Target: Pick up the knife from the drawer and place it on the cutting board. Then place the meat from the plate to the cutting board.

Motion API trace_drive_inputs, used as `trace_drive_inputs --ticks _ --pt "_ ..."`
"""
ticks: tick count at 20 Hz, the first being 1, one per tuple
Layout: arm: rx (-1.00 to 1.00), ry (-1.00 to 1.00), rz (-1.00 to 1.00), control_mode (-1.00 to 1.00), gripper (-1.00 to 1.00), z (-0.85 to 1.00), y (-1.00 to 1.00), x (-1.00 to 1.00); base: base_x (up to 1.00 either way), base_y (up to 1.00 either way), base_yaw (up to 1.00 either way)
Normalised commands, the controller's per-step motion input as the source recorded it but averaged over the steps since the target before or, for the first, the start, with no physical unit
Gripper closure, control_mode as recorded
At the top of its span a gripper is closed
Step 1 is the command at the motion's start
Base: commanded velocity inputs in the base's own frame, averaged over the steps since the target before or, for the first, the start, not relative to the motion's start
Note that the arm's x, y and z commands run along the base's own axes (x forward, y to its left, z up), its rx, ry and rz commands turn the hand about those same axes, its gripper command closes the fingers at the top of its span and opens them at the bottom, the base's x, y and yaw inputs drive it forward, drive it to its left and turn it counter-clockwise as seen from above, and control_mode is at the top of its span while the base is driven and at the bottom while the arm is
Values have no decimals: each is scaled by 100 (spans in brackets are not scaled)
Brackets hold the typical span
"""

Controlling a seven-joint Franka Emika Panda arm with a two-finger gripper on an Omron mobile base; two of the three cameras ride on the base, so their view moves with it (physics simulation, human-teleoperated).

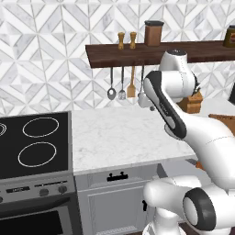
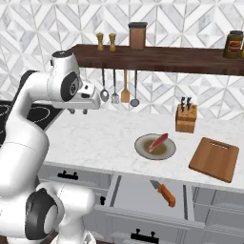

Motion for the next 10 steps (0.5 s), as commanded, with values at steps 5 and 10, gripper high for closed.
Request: trace_drive_inputs --ticks 5,10 --pt "0 0 0 -100 -100 -2 -2 -16 0 0 0" --pt "0 1 -10 -100 -100 -2 42 -10 0 0 0"
